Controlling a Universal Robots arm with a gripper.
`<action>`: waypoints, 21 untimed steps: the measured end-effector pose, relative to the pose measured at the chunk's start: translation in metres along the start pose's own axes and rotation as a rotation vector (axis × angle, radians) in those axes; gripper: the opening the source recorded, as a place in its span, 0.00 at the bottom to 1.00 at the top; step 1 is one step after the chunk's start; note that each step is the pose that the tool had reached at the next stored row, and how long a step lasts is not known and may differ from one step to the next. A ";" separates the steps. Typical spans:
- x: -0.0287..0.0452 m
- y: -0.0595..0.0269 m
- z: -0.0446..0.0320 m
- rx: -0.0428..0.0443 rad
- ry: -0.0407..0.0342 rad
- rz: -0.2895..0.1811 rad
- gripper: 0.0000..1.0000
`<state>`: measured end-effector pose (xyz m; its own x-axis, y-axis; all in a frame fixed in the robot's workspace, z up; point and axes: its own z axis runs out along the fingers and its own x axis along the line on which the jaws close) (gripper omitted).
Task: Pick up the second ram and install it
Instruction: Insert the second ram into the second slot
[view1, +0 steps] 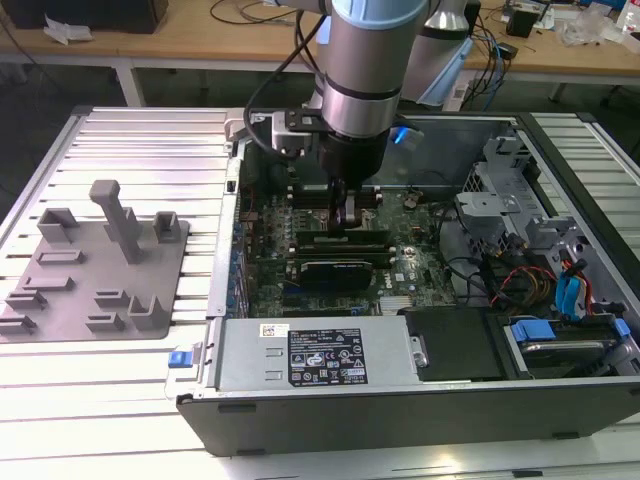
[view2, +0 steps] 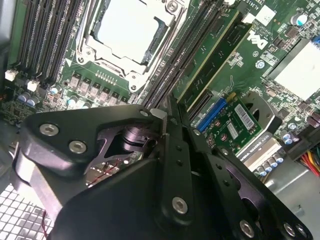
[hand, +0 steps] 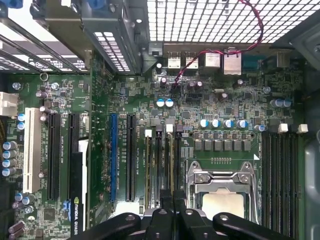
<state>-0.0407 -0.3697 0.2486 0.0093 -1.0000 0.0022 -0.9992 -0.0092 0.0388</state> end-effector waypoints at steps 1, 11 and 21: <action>0.0001 0.0000 0.0004 -0.0001 0.0000 0.001 0.09; 0.0003 0.0009 0.0070 0.0096 -0.0009 0.012 0.09; 0.0004 -0.0006 0.0100 0.0097 -0.0012 0.024 0.09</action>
<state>-0.0404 -0.3700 0.2385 -0.0146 -0.9999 0.0018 -0.9995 0.0146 0.0291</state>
